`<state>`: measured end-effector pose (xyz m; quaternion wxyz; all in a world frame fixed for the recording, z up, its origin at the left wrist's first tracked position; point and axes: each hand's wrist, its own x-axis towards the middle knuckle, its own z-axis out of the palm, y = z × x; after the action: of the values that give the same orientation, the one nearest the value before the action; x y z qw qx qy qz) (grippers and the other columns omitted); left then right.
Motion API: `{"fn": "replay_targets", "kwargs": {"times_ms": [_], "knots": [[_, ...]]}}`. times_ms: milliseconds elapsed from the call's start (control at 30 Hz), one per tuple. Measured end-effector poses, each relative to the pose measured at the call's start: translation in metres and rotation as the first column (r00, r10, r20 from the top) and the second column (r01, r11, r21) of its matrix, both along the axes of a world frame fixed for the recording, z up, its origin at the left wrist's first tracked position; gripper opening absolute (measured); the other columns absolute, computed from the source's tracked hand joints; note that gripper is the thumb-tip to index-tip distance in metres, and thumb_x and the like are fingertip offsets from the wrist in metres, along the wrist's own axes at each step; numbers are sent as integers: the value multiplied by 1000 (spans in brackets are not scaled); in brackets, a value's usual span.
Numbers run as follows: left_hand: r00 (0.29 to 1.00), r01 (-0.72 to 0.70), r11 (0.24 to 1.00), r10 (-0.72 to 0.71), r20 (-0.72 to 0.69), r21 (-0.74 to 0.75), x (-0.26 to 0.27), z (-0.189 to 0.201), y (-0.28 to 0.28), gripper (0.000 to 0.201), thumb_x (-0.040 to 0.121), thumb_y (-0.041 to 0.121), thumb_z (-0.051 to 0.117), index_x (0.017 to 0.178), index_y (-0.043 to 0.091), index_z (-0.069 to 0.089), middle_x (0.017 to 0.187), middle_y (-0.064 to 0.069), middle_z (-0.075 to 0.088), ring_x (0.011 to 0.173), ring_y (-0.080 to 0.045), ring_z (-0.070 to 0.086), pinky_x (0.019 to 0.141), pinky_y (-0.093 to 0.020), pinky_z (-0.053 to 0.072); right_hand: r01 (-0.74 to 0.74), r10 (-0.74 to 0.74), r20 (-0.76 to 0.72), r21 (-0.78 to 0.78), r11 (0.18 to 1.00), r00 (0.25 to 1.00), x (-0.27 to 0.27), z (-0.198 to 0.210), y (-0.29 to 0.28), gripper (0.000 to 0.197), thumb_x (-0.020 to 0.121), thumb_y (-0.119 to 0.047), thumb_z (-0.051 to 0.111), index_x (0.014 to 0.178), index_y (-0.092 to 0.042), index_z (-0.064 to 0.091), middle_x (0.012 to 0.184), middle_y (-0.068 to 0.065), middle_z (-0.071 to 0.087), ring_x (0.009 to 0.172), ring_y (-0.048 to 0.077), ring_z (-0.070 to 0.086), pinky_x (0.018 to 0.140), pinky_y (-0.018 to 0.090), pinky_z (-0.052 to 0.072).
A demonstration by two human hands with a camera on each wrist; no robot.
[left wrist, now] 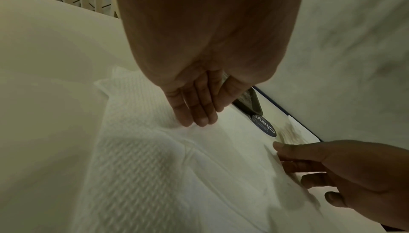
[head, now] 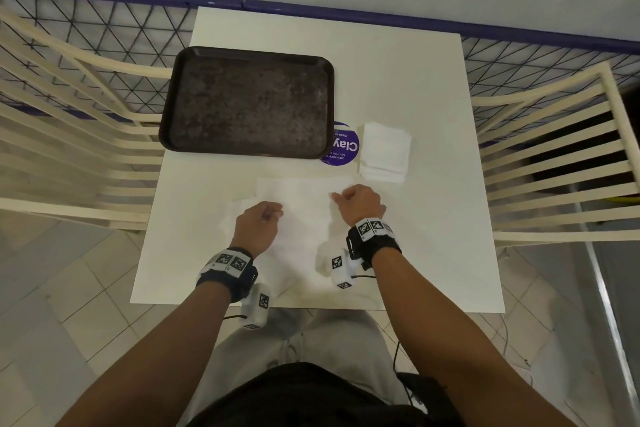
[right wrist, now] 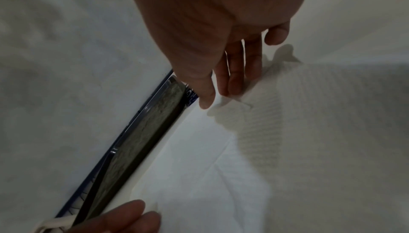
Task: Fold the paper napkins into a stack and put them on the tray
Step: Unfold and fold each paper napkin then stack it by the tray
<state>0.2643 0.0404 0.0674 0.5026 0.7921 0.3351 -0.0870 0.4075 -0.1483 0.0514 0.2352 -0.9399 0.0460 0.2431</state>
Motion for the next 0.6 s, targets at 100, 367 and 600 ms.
{"fn": "replay_targets", "kwargs": {"times_ms": [100, 367, 600], "knots": [[1000, 18, 1000, -18, 3, -16, -4, 1, 3, 18, 100, 18, 59, 104, 29, 73, 109, 7, 77, 107, -15, 69, 106, -41, 52, 18, -19, -38, -32, 999, 999, 3, 1, 8, 18, 91, -44, 69, 100, -28, 73, 112, -4, 71, 115, 24, 60, 102, 44, 35], [999, 54, 999, -54, 6, -7, -8, 7, 4, 19, 101, 18, 58, 105, 24, 75, 116, 8, 75, 113, -15, 68, 109, -38, 48, 51, -63, -82, -135, 990, 995, 2, -1, 17, 42, 90, -51, 65, 123, -26, 66, 130, 0, 63, 129, 28, 51, 110, 52, 29], [1000, 14, 1000, -14, 0, -10, -11, 8, 3, 18, 101, 20, 57, 104, 23, 74, 114, 6, 76, 111, -17, 67, 105, -37, 51, 36, -45, -85, -98, 994, 995, 1, 12, 23, 31, 95, -35, 58, 123, -24, 69, 130, 2, 65, 128, 29, 52, 112, 48, 29]]}}
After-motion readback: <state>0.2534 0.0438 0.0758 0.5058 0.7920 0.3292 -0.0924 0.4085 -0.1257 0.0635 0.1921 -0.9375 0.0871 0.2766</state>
